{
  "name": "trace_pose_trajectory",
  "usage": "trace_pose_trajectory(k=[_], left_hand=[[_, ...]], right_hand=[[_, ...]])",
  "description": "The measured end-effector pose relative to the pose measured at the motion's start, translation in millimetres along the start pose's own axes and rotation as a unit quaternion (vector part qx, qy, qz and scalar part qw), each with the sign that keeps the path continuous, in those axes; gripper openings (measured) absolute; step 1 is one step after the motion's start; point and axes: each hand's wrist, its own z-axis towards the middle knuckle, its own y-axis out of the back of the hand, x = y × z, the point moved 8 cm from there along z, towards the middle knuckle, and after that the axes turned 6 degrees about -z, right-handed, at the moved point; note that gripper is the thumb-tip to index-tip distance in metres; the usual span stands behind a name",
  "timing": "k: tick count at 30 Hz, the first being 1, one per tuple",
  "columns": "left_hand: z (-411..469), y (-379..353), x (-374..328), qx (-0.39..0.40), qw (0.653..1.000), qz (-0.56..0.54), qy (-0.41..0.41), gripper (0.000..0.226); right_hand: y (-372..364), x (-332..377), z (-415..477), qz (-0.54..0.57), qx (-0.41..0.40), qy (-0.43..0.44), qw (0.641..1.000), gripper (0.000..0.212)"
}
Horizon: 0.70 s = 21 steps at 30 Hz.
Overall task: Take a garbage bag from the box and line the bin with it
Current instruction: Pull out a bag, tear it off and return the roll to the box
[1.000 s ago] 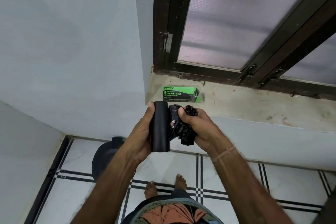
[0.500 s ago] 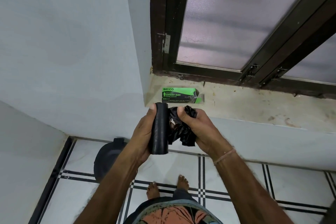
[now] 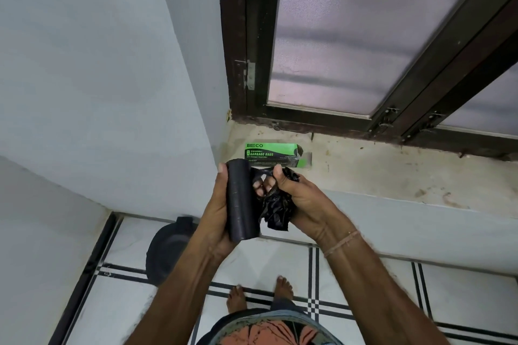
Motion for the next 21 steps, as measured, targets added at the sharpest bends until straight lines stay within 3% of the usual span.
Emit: trace_pose_trajectory(k=[5,7,12,21], left_hand=[[8.0,-7.2,-0.5,0.004,0.993,-0.114,-0.009,0.056],[13.0,-4.0,1.7,-0.016,0.995,-0.101,-0.02,0.057],[19.9,-10.7,-1.9,-0.029,0.994,-0.079,-0.063,0.058],[25.2,-10.4,-0.4,-0.072,0.991,-0.066,-0.086,0.058]], right_hand=[[11.8,10.2,5.9,0.07,0.017,0.046,0.996,0.043],[17.6,12.0,8.9,0.058,0.005,0.055,0.997,0.048],[28.5,17.9,12.4,0.111,-0.04,0.047,0.992,0.03],[46.6,32.4,5.4,0.025,-0.062,0.057,0.996,0.034]])
